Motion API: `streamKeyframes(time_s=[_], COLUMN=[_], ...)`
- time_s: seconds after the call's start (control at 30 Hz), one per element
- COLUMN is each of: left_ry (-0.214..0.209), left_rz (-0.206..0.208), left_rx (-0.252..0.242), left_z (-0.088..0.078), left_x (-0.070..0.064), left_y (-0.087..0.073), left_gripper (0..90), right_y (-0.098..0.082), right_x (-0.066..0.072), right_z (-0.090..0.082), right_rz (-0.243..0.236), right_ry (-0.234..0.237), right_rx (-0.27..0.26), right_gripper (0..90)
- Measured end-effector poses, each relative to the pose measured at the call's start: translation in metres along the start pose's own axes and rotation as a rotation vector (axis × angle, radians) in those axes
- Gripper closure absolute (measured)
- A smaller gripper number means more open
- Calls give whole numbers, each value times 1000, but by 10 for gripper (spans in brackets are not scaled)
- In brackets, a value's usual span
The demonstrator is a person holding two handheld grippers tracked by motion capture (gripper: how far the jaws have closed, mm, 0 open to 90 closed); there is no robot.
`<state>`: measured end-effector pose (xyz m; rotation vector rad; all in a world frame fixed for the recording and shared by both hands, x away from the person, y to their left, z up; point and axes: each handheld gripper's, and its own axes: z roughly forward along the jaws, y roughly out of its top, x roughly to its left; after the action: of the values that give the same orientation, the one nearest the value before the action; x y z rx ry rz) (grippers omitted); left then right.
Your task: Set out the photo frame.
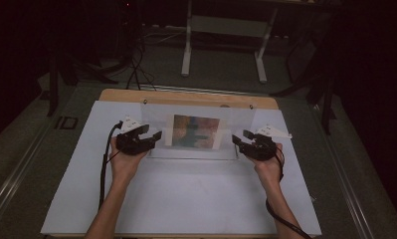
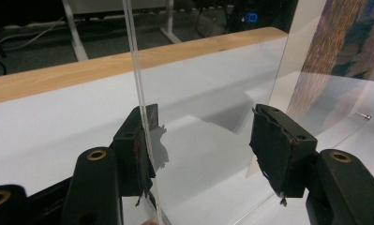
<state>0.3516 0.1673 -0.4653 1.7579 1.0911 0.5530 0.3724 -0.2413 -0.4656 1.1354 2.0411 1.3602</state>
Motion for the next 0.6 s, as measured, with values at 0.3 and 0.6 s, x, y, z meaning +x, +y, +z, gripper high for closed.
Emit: streamKeyframes(time_s=[0.3,0.6], left_ry=[2,-3], left_rz=[-8,7], left_rx=[1,2], left_z=[-11,-14], left_x=[0,-1], left_y=[-8,-11], left_gripper=[419,419], right_y=[-2,-8], right_x=[11,15], right_z=[-5,-7], right_rz=[-15,-12], right_ry=[1,6], right_rx=[1,7], right_gripper=[453,455])
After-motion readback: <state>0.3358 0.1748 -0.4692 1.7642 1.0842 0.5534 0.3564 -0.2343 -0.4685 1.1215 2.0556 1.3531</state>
